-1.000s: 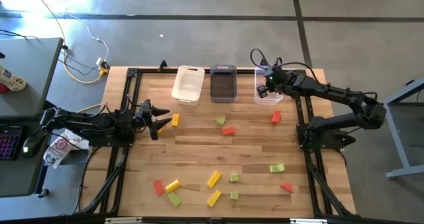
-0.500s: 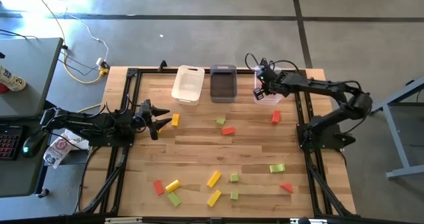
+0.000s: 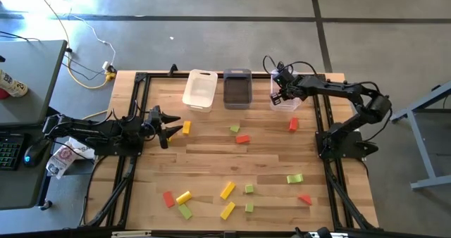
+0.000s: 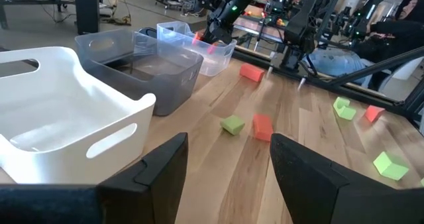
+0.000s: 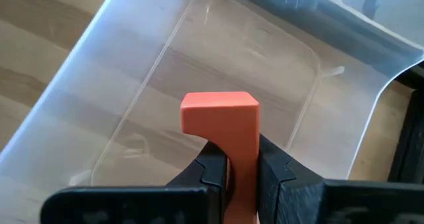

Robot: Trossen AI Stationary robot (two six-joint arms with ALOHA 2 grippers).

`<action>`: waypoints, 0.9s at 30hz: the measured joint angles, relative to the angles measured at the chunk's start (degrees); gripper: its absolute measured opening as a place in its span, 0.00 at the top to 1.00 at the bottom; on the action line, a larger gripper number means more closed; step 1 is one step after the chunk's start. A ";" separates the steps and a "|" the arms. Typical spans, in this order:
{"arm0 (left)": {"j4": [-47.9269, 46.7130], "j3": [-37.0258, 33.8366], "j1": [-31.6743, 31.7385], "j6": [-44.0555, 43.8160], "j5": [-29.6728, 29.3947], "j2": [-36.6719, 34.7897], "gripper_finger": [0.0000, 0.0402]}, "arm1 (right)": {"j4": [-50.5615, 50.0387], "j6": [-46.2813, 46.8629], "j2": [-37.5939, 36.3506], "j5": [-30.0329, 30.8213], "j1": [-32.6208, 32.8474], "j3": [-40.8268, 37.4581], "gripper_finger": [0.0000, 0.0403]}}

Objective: Sort & place blocks by color
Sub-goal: Put the orange block into the transparent bin, then put the yellow block into the white bin

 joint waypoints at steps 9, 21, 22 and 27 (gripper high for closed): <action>0.01 0.00 0.01 0.00 0.19 -0.01 0.50 | -0.07 -0.01 0.00 -5.24 -0.76 0.00 0.89; 0.01 0.00 -0.01 0.44 2.79 -0.01 0.50 | 0.80 -2.13 -0.44 -4.97 -1.01 0.00 0.73; 0.01 0.02 0.00 0.44 2.80 0.00 0.50 | 0.77 -2.15 -0.71 -4.90 -1.01 0.00 0.73; -1.05 2.73 -0.01 0.73 2.86 0.01 0.50 | 0.85 -2.59 -3.56 -4.89 -0.98 0.00 0.73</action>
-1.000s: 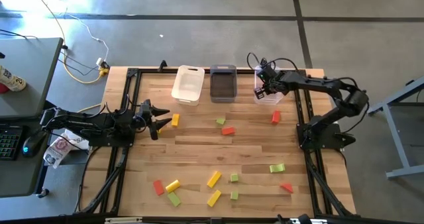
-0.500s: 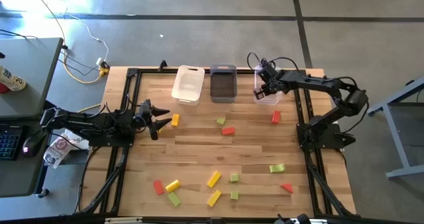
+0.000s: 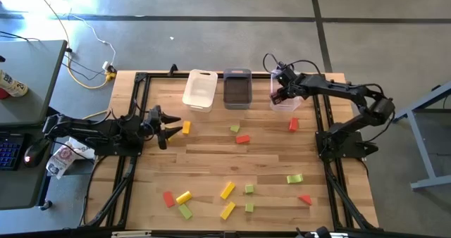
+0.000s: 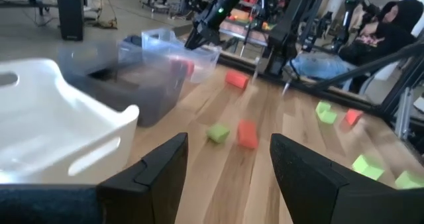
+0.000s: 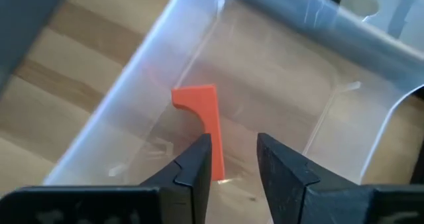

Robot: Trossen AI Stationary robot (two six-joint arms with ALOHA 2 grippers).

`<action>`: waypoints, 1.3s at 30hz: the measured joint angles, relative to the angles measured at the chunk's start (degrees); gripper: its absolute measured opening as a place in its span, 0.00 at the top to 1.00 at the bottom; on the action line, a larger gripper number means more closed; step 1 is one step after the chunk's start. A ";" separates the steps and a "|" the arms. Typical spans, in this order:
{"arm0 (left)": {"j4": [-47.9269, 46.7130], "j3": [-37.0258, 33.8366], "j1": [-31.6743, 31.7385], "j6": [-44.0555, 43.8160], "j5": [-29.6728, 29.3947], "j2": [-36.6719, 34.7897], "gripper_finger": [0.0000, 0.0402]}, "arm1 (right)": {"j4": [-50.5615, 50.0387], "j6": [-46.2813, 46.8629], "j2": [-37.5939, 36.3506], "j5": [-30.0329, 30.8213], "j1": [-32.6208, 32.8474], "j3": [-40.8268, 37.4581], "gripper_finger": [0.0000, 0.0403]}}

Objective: Sort & place blocks by color
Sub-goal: Put the yellow block into the white bin

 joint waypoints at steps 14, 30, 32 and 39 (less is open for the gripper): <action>-18.58 12.32 0.00 -2.34 -6.85 3.91 0.50 | 0.59 0.83 -10.03 -2.84 2.92 0.00 0.73; -25.38 23.79 0.02 -21.85 -8.69 19.26 0.50 | 0.70 0.59 -11.81 -0.13 9.42 0.00 0.73; -26.56 24.60 0.00 -23.71 -8.78 20.89 0.50 | 0.70 0.61 -11.83 -0.11 9.62 0.00 0.73; -33.24 25.81 0.02 -34.32 -9.06 26.14 0.50 | 0.66 1.07 -11.81 -0.12 9.81 0.00 0.73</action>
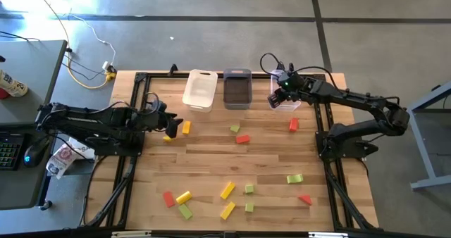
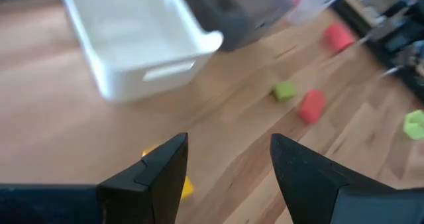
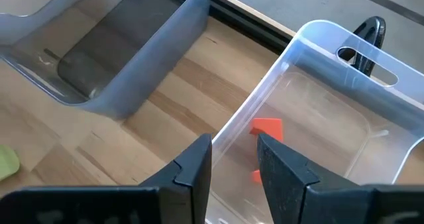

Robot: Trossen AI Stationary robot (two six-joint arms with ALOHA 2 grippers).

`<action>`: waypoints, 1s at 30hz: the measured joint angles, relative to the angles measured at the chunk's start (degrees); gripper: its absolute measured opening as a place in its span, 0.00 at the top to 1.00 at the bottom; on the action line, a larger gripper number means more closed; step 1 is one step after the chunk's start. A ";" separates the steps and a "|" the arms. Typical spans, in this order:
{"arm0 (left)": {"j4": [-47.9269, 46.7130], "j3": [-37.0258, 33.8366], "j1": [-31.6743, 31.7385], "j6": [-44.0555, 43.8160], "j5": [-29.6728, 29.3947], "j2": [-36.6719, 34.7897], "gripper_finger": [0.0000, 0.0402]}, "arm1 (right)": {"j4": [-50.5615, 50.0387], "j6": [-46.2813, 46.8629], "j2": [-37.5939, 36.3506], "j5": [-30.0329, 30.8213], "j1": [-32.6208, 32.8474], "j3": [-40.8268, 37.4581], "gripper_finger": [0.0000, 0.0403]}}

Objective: Sort & place blocks by color
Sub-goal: Put the yellow block into the white bin

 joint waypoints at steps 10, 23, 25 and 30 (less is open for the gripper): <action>-10.48 0.00 0.00 -12.75 4.67 4.43 0.50 | -0.07 0.44 0.00 -0.01 0.00 0.00 0.73; -12.10 0.00 0.00 -17.58 5.58 11.63 0.50 | -0.07 0.44 0.00 -0.01 0.00 0.00 0.73; -12.64 0.00 -0.01 -18.77 5.64 12.87 0.50 | -0.12 0.44 0.00 -0.01 0.00 0.00 0.73; -13.00 0.00 -0.02 -20.18 6.88 15.60 0.50 | -0.13 0.42 0.00 -0.01 0.00 0.00 0.73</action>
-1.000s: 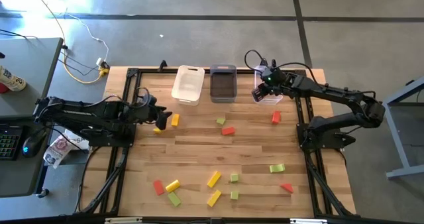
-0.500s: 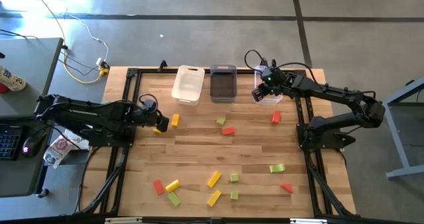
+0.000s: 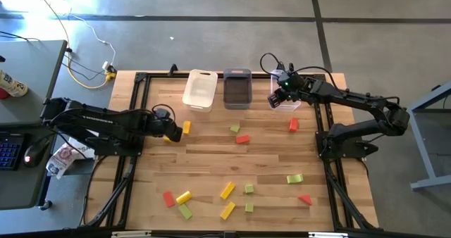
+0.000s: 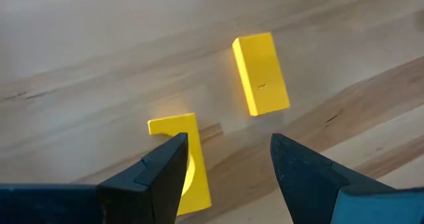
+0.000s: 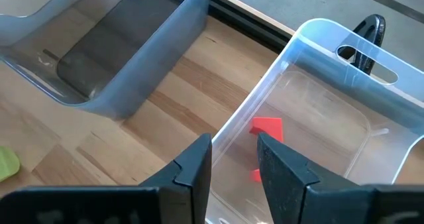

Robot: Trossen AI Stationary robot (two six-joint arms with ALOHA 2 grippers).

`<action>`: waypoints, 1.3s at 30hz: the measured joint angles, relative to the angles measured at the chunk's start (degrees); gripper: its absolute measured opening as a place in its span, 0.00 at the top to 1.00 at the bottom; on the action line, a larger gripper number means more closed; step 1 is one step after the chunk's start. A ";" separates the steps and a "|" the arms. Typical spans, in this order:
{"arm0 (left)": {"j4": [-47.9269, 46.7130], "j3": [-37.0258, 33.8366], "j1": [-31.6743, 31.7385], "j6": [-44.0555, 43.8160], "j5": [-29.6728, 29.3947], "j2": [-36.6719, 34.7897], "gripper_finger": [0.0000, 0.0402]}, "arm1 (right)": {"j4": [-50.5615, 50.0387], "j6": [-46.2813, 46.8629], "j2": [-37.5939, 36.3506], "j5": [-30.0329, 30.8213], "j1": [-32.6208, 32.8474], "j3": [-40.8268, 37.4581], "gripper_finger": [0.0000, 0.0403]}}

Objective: Sort & place blocks by color
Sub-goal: Put the yellow block into the white bin

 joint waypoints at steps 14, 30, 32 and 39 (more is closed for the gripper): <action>0.03 0.00 0.02 -2.36 1.25 5.62 0.50 | -0.32 0.00 0.00 0.00 0.00 0.00 0.73; 0.07 0.00 0.02 -2.22 2.75 13.32 0.50 | -0.66 -0.02 0.02 0.00 0.00 0.00 0.73; 0.02 -0.02 0.00 -1.40 2.78 14.40 0.50 | -0.66 -0.02 0.02 0.00 0.00 0.00 0.73; 0.09 -0.02 0.02 -0.56 2.27 16.27 0.59 | -1.45 -0.22 0.02 0.00 0.00 0.00 0.73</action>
